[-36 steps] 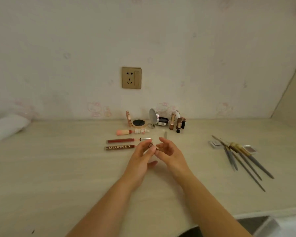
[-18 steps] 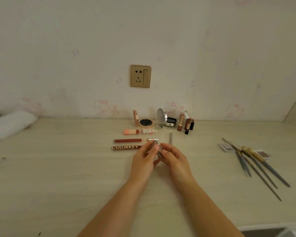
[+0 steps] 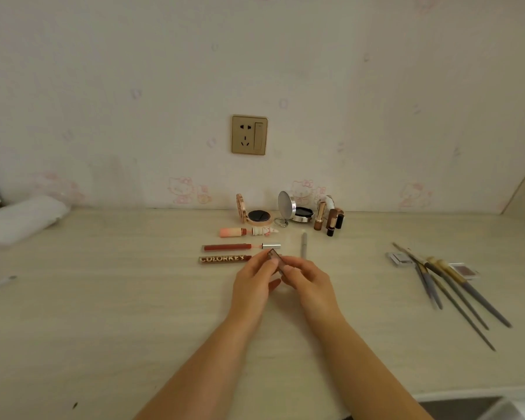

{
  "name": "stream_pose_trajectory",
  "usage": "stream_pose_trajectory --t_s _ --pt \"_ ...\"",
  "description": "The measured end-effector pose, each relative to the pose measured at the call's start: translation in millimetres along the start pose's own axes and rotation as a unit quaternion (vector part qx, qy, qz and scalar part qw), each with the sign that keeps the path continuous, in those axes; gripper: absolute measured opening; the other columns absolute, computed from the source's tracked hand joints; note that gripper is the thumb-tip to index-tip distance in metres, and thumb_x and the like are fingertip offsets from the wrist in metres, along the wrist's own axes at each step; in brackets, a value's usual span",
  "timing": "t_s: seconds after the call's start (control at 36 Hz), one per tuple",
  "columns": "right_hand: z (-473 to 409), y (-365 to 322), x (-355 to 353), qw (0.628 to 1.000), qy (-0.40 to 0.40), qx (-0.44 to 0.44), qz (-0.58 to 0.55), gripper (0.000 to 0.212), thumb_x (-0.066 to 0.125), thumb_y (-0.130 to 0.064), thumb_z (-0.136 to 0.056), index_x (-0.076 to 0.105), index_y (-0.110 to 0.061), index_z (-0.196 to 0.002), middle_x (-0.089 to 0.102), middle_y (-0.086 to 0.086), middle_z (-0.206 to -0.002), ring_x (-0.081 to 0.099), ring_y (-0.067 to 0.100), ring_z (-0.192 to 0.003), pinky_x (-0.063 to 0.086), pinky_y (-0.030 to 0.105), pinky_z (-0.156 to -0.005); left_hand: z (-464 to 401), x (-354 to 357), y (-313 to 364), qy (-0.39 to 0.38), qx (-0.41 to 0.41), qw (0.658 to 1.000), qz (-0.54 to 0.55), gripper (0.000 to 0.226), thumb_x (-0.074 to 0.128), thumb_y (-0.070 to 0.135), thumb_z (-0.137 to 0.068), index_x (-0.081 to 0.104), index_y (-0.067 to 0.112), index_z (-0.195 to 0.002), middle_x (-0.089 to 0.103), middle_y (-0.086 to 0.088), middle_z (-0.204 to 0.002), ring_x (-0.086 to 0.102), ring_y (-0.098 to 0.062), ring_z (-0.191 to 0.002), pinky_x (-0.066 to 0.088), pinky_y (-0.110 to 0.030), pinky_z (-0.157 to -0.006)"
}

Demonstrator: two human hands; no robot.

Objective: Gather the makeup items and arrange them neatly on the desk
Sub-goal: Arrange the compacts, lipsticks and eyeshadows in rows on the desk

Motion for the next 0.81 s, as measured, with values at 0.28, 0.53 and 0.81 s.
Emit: stream_pose_trajectory --t_s 0.28,0.53,0.81 --pt "7 -20 3 0.969 0.056 -0.158 0.18 0.044 0.076 -0.011 -0.07 0.054 -0.037 -0.098 0.052 -0.011 -0.104 0.053 -0.007 -0.096 0.042 0.005 -0.084 -6 -7 -4 0.032 -0.001 0.996 -0.087 0.023 0.063 0.021 -0.088 0.06 0.039 -0.102 0.066 0.003 -0.111 0.064 -0.012 -0.102 0.051 -0.024 -0.083" --pt "-1 0 -5 0.996 0.035 0.005 0.077 0.013 0.052 -0.02 -0.094 0.065 -0.017 -0.092 0.063 -0.003 -0.076 0.055 0.002 -0.057 0.041 0.009 -0.047 -3 -12 -3 0.063 0.006 0.996 -0.06 0.021 0.062 0.01 -0.087 0.058 0.029 -0.095 0.066 -0.007 -0.108 0.064 -0.021 -0.099 0.052 -0.042 -0.089" --pt "-1 0 -11 0.995 0.066 0.022 0.073 0.013 0.057 -0.016 -0.091 0.068 -0.015 -0.085 0.067 0.0 -0.075 0.061 0.008 -0.065 0.045 0.01 -0.049 8 6 20 -0.031 0.165 0.882 -0.44 0.061 0.071 0.026 -0.077 0.048 0.023 -0.134 0.044 0.005 -0.135 0.036 -0.011 -0.13 0.035 -0.024 -0.105"
Point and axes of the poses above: each hand's wrist, its own z-axis away from the middle knuckle, its own x-axis out of the palm, y = z × x, the point moved 6 cm from there along -z, towards the middle knuckle
